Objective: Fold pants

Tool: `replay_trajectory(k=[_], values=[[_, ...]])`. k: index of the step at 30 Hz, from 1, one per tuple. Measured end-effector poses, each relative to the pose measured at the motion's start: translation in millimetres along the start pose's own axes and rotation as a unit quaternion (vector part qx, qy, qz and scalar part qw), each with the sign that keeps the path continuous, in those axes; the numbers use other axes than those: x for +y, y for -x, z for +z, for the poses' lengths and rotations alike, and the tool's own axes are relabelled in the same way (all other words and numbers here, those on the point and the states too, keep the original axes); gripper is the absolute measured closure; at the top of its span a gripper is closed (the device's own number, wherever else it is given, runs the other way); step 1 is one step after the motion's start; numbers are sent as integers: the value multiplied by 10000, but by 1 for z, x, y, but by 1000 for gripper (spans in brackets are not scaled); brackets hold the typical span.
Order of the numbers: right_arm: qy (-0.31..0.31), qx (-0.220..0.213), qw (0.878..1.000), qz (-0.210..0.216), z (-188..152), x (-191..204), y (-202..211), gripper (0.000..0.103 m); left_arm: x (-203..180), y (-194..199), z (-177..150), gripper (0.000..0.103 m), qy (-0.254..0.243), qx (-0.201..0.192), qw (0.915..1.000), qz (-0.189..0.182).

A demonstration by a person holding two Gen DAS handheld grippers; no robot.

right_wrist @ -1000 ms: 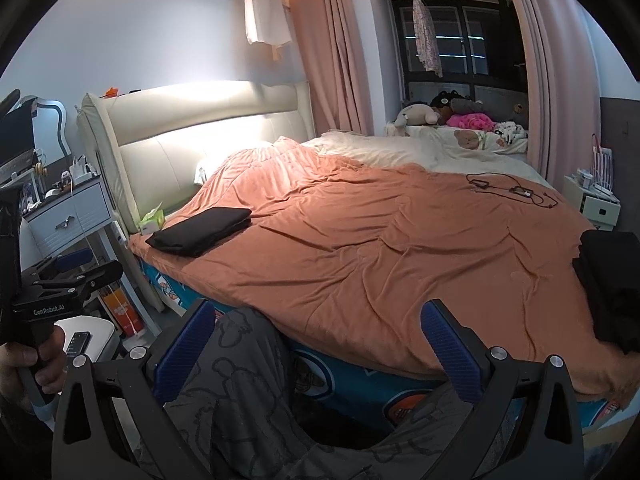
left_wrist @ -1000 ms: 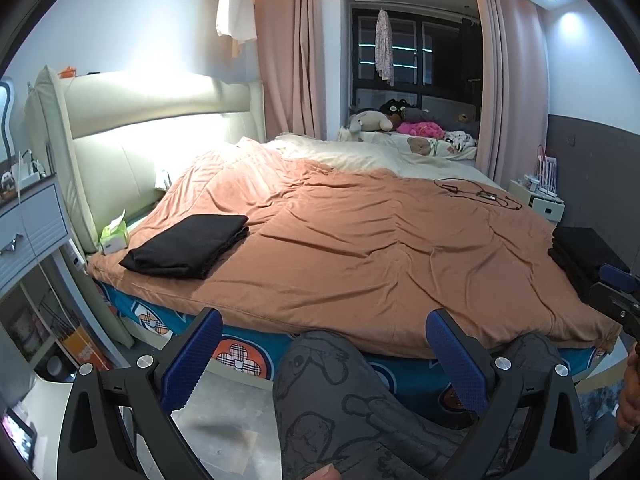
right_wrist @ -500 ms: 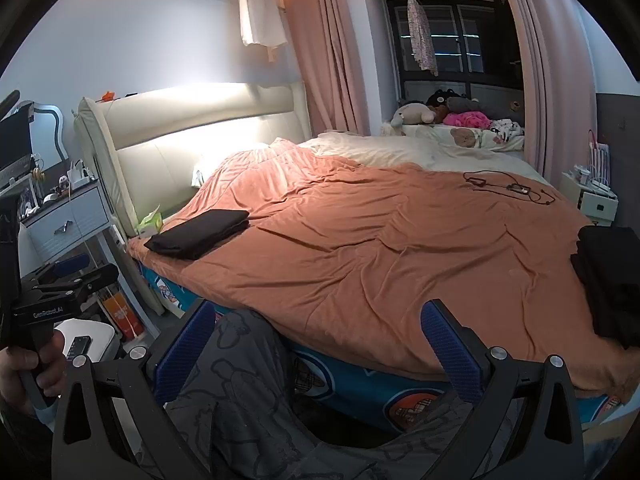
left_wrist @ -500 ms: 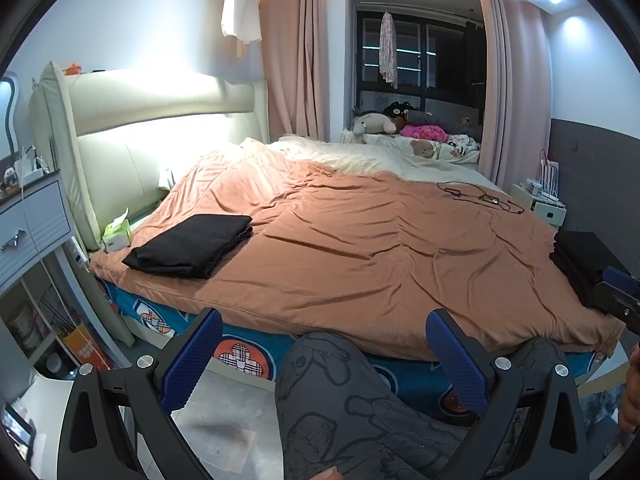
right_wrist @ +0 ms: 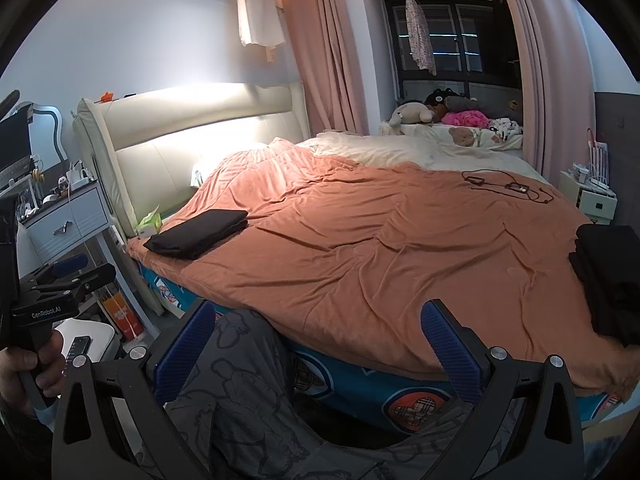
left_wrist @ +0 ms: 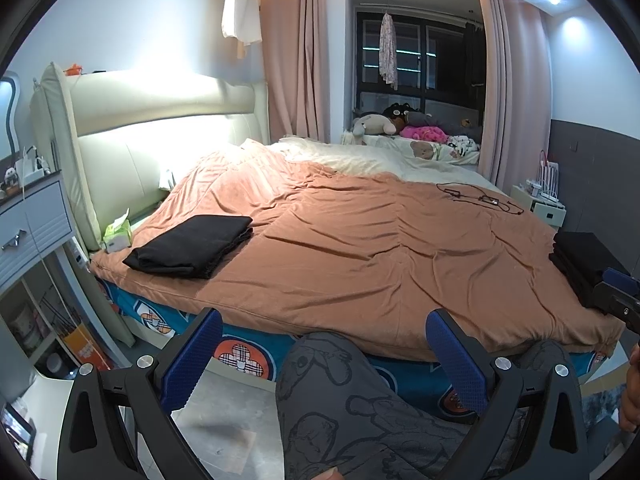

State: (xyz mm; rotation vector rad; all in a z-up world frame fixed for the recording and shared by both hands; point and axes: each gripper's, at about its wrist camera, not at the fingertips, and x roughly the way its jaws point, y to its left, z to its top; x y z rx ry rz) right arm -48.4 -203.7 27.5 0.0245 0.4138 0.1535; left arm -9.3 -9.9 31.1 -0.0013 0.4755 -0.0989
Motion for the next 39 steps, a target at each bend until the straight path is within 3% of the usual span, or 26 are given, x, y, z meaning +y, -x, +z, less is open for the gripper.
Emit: replay_trajectory(k=[39], values=[[13, 91, 9999, -87, 5, 2, 0, 0, -2, 1, 1, 1, 3, 1, 10000, -28]])
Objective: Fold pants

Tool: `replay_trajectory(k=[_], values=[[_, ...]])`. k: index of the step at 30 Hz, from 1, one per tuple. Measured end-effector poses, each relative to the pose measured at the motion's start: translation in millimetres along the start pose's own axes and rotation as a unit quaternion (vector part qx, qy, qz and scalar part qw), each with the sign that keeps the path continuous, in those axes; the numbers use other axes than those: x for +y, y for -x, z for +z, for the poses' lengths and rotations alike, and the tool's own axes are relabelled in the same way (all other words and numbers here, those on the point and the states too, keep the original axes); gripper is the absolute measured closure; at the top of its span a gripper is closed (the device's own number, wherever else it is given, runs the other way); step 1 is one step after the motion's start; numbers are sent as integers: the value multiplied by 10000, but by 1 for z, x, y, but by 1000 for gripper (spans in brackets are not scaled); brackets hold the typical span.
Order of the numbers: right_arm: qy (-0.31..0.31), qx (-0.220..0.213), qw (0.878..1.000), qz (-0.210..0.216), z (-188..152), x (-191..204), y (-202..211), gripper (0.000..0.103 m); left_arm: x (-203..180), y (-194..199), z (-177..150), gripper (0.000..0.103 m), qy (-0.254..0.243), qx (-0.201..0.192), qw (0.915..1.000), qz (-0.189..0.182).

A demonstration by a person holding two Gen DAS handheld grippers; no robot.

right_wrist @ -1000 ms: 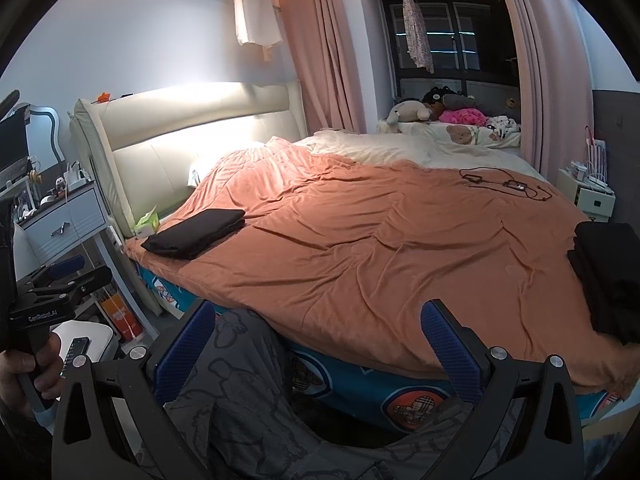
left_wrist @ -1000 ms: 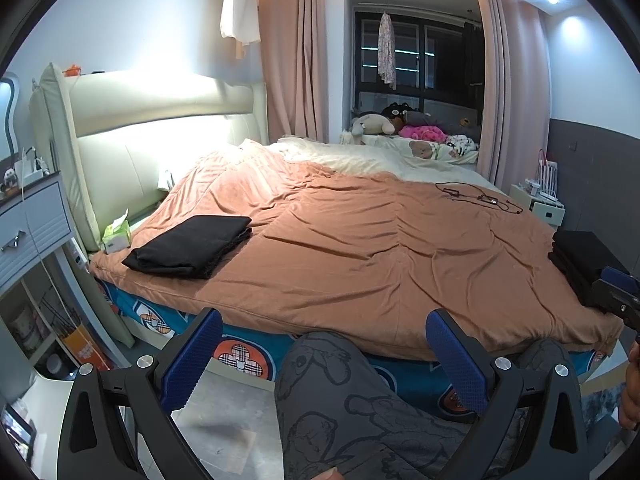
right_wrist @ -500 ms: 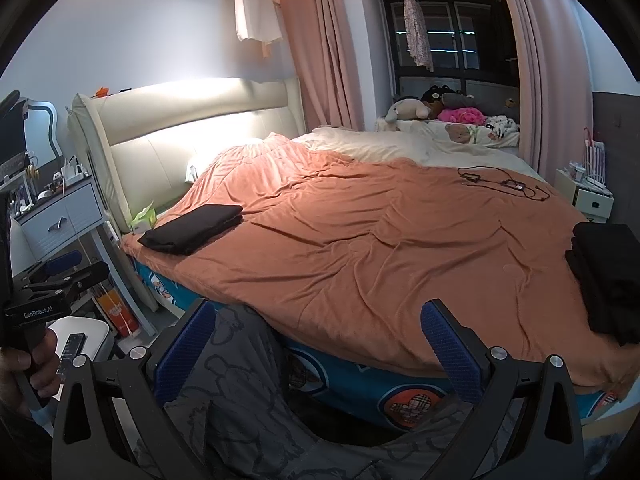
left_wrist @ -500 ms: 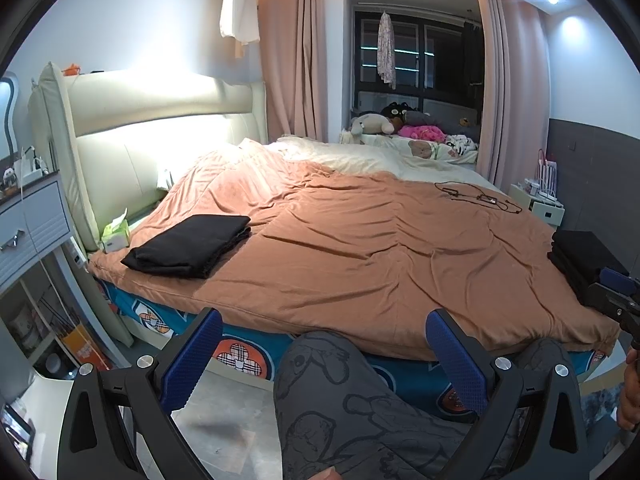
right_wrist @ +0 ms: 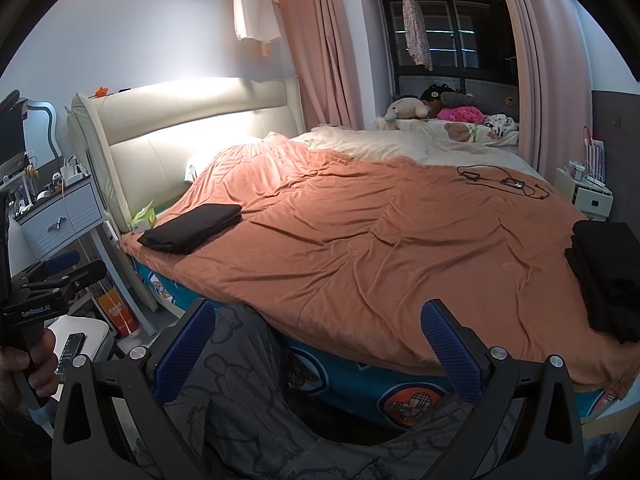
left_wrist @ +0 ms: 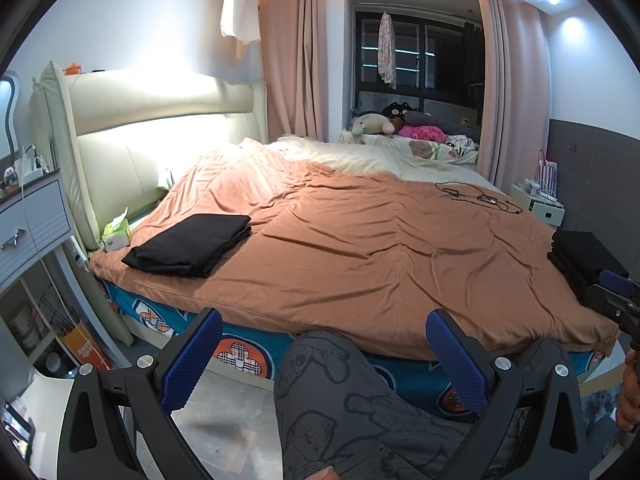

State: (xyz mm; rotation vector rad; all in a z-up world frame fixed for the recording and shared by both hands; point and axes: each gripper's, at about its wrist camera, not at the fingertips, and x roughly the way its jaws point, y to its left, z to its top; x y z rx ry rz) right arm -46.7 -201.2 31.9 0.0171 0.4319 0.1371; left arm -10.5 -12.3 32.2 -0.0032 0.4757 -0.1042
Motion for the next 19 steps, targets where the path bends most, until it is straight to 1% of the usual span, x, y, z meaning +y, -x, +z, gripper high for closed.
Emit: replay_trajectory(k=[19], values=[[-7, 9, 10000, -19, -1, 0, -1, 0, -4, 1, -1, 1, -21, -18, 10000, -40]])
